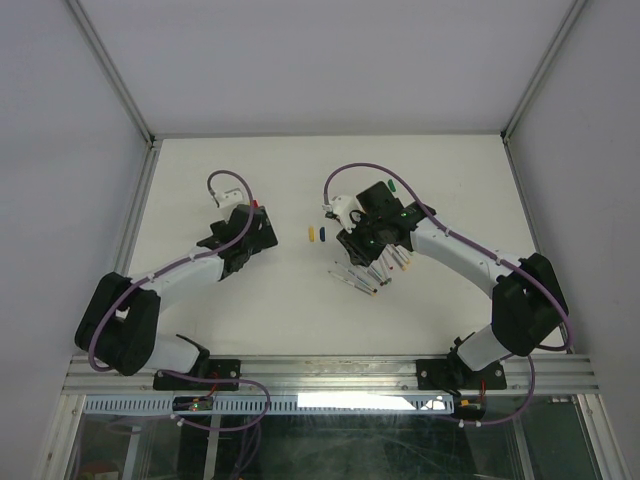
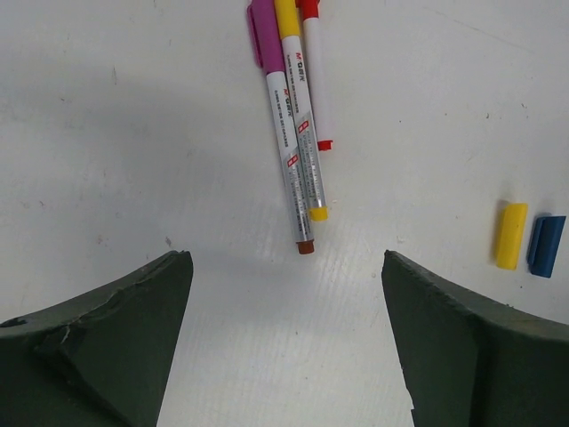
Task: Open the pen caps
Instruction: Pick up the pen from the center of the board.
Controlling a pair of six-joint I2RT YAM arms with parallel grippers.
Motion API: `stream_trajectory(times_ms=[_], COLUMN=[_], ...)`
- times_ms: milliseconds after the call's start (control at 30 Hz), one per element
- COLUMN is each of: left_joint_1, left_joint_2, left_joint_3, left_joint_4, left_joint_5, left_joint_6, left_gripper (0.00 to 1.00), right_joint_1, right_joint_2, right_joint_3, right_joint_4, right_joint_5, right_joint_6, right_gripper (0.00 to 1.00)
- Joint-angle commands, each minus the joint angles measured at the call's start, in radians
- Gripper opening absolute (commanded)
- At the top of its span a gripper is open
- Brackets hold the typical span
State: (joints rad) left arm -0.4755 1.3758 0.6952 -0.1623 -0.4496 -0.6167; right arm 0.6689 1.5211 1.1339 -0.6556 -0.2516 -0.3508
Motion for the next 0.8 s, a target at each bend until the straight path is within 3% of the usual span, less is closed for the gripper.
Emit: stream_trajectory(times_ms=[0,200,433,600,767], left_joint_1=[0.015,0.014,0.017,0.036,0.046], left_joint_2=[0.023,0.098,0.190,0.262,0.302], left_joint_3=[0.062,0.113,0.181,0.242,0.273], left_joint_4=[-0.011,-0.049,-0.092,-0.102,-0.102], left_joint_5=[-0.046,-0.066,-0.149,-0.128,-0.107], left_joint_6=[-0.008,-0.009,-0.021,-0.009,0.001], left_gripper=[0.87,0.67,0.57,0.37,0.36], right_joint_1=[-0.005,-0.005,-0.004,-0.005,-0.004], right_joint_2=[-0.036,-0.039,-0.036,-0.036,-0.034], right_joint_3=[0.009,0.009,0.009,0.007,0.007], right_joint_4=[0.032,0.032,0.032,0.032,0.031], right_joint_5=[-0.016,-0.017,-0.021,-0.021,-0.023], right_joint_6=[-0.015,-0.014,-0.014,-0.014,-0.014], right_gripper=[0.37,0.37,0.37,0.37,0.37])
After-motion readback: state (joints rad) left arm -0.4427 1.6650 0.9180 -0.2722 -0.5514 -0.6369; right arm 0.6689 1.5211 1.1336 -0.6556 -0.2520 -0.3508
